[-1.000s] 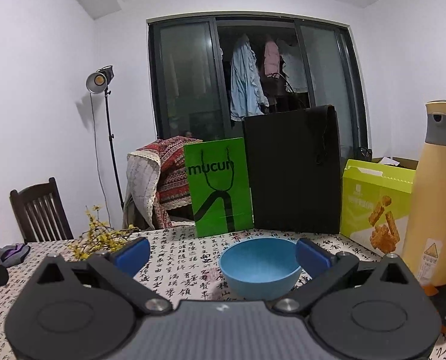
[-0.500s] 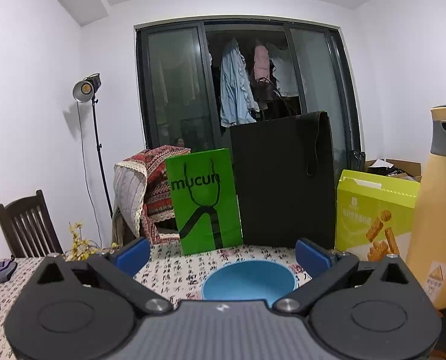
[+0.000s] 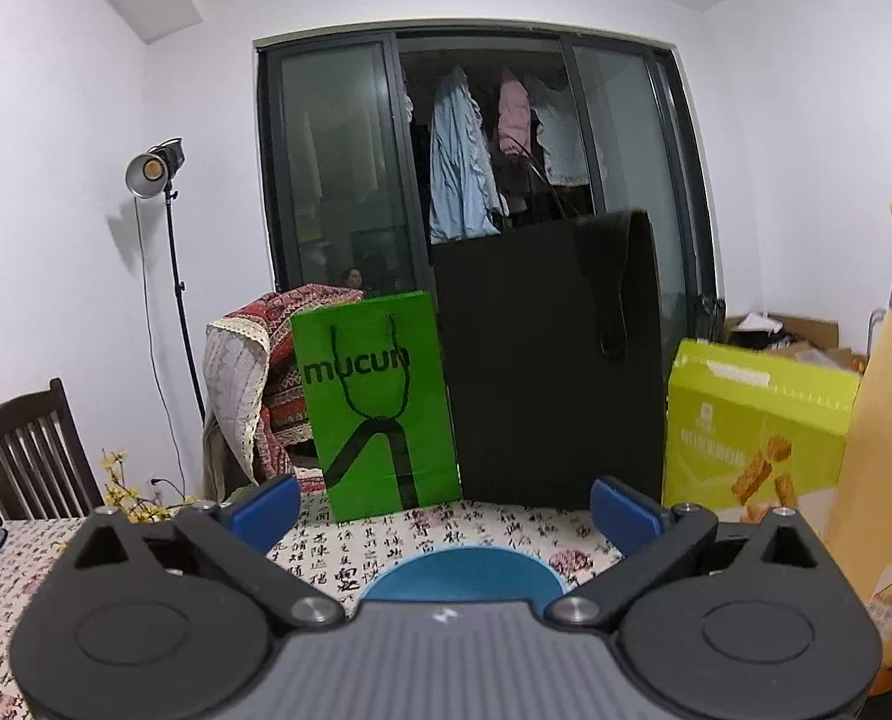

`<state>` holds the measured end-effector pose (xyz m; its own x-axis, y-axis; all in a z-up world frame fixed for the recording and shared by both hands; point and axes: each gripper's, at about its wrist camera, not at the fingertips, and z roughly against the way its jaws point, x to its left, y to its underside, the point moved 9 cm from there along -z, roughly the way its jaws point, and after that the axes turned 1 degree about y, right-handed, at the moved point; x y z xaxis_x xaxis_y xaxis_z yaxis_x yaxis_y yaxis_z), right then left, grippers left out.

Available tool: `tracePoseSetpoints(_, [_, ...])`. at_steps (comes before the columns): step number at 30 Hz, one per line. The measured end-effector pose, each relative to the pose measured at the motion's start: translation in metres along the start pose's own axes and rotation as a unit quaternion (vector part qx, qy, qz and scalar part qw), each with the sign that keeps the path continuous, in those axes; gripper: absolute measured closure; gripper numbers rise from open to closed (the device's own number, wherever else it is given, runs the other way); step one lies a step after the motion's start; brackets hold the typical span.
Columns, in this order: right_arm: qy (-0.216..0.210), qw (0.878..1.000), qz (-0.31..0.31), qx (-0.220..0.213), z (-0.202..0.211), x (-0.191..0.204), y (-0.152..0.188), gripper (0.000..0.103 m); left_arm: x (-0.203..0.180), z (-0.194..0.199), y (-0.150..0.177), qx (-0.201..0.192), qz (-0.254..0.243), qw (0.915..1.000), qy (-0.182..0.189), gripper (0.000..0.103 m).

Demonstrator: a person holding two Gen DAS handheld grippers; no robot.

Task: Organize plates and bowls
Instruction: 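Move both open grippers toward the blue bowl by the green bag, then lower both open grippers around the rim of the blue bowl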

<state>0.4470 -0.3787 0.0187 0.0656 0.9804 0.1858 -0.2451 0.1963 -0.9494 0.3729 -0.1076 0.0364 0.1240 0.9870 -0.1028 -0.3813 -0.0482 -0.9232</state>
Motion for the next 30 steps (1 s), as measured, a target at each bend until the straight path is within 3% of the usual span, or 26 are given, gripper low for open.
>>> tracePoseSetpoints(5, [0.024, 1.000, 0.002, 0.005, -0.010, -0.018, 0.013, 0.000, -0.015, -0.016, -0.002, 0.006, -0.002, 0.9999, 0.009, 0.000])
tracePoseSetpoints(12, [0.024, 0.999, -0.040, 0.018, -0.020, -0.041, 0.018, 0.000, -0.034, -0.033, -0.004, 0.012, -0.002, 0.9998, 0.013, 0.000])
tracePoseSetpoints(30, [0.050, 0.998, -0.034, 0.013, -0.026, -0.052, 0.023, 0.000, -0.079, -0.088, -0.007, 0.057, 0.000, 0.9983, 0.009, 0.000])
